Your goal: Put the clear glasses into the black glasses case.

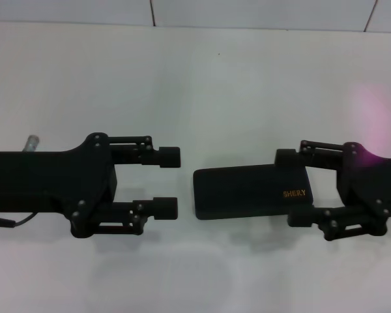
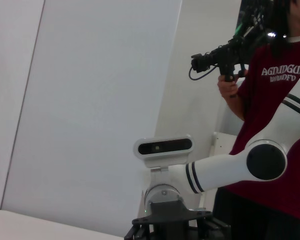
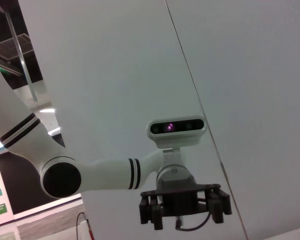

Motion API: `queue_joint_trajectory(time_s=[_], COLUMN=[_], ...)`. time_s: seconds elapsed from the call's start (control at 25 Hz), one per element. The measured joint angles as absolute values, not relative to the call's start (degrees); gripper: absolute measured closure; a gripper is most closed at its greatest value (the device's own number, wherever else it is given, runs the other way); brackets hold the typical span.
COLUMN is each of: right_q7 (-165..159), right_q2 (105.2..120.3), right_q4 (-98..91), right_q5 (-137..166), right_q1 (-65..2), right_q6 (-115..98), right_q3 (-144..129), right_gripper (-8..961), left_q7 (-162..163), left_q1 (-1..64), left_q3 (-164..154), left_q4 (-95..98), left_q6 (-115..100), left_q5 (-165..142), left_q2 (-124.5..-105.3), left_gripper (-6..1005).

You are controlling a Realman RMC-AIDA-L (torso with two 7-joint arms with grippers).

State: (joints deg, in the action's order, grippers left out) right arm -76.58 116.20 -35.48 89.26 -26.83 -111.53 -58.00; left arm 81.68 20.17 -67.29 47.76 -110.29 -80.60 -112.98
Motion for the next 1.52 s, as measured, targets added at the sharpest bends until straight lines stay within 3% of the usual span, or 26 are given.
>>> queue_joint_trajectory(time_s=[1.08,1.52], right_q7=[-76.47,-76.46], right_q2=[116.19,116.19], right_q4=[-35.41,-35.42], right_q5=[85.94,85.87], right_q1=[-27.42,-27.42], right_q6=[-109.63,-109.29], right_q3=[-61.59,-61.61], right_gripper=[96,96], left_q7=[80.59,80.59], left_q1=[19.43,19.85], left_q3=[-66.61,-63.04], left_q4=[44.91,44.91], left_q6=[-110.33,-110.26], left_q5=[-80.75,-85.98], left_q2=[-111.87,-113.09], left_gripper=[351,351])
